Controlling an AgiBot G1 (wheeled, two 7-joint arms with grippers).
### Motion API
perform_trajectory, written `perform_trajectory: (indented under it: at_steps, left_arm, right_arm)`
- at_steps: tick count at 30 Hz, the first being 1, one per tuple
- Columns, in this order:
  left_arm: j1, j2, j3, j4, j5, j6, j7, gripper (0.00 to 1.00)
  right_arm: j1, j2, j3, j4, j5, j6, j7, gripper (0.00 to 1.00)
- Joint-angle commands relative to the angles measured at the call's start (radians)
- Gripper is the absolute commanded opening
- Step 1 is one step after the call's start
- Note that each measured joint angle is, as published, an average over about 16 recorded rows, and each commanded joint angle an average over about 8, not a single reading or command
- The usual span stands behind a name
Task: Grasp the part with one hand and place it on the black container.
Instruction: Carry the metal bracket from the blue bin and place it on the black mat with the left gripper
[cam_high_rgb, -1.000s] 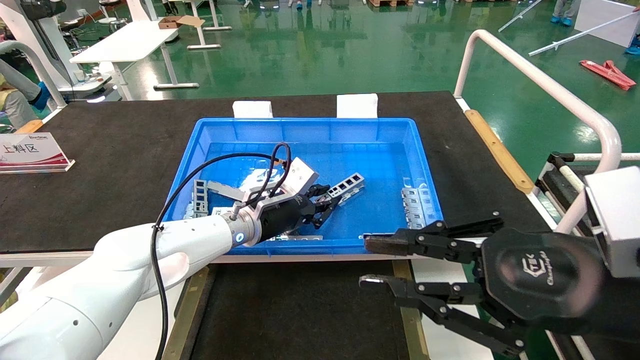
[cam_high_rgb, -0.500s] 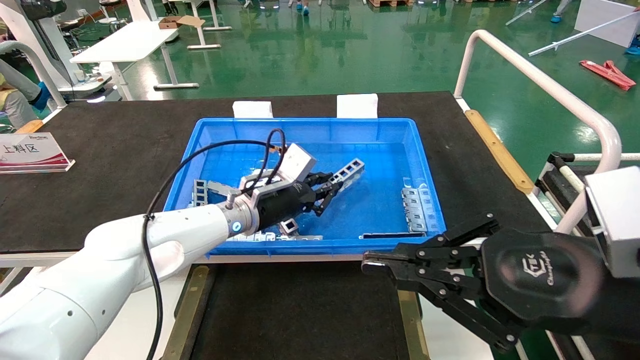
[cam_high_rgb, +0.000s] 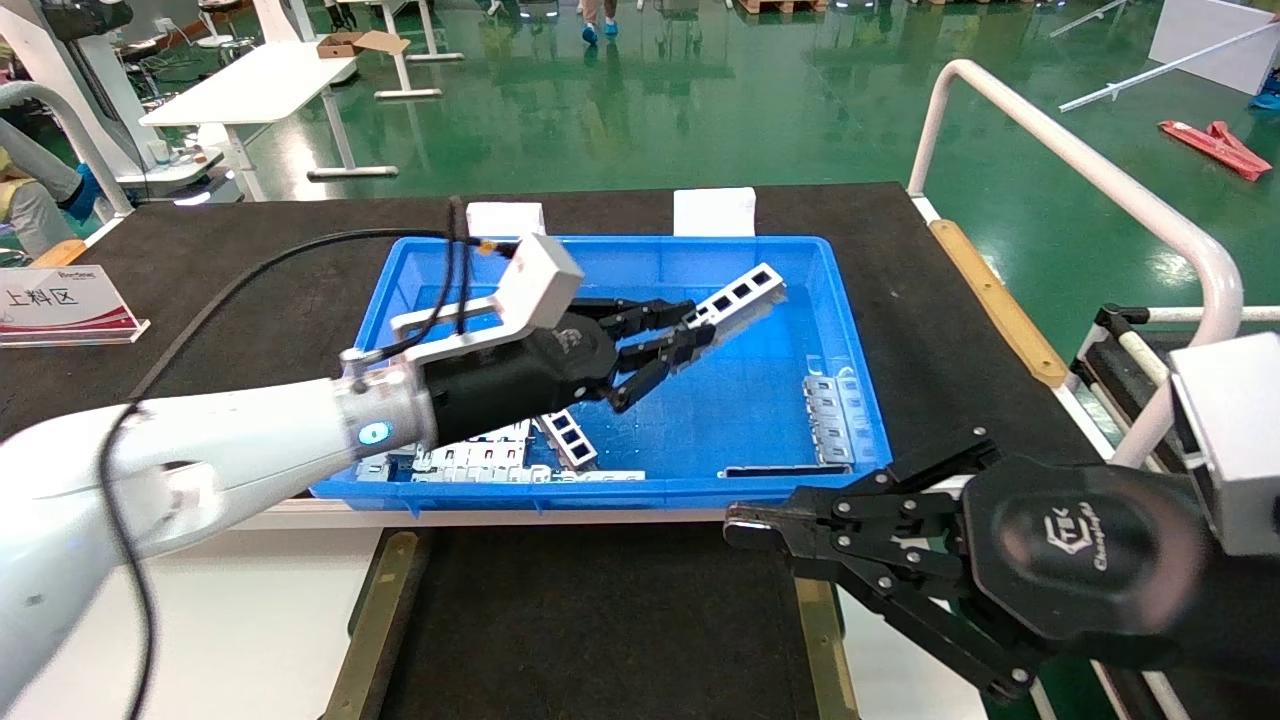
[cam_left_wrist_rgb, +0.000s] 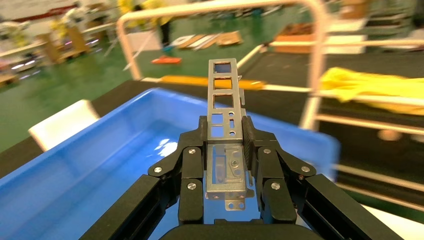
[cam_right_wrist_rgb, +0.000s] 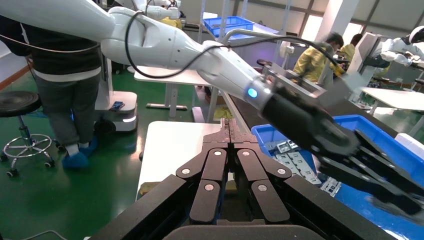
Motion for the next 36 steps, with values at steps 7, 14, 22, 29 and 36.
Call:
perform_trajectory:
  at_steps: [7,14,22,29,36]
  left_arm:
    - [0.085,-0.187,0.001,-0.281,-0.036,0.1,-0.094,0.0]
    - [0.241,-0.363,0.008,-0.595,-0.065,-0.007,-0.185,0.0]
    - [0.451,-0.494,0.037,-0.796,-0.088,-0.197,-0.235,0.0]
    - [0.62,-0.491,0.053,-0.808,-0.134,-0.346,-0.229,0.0]
    - [0.788,-0.409,0.013,-0.804,-0.235,-0.598,-0.244,0.0]
  right_arm:
    - [0.0,0.0,0.0,0.0,0.0,0.0,0.0,0.0]
    - [0.0,0.0,0.0,0.0,0.0,0.0,0.0,0.0]
    - [0.0,0.0,0.0,0.0,0.0,0.0,0.0,0.0]
    - [0.0,0.0,0.0,0.0,0.0,0.0,0.0,0.0]
    - [0.0,0.0,0.0,0.0,0.0,0.0,0.0,0.0]
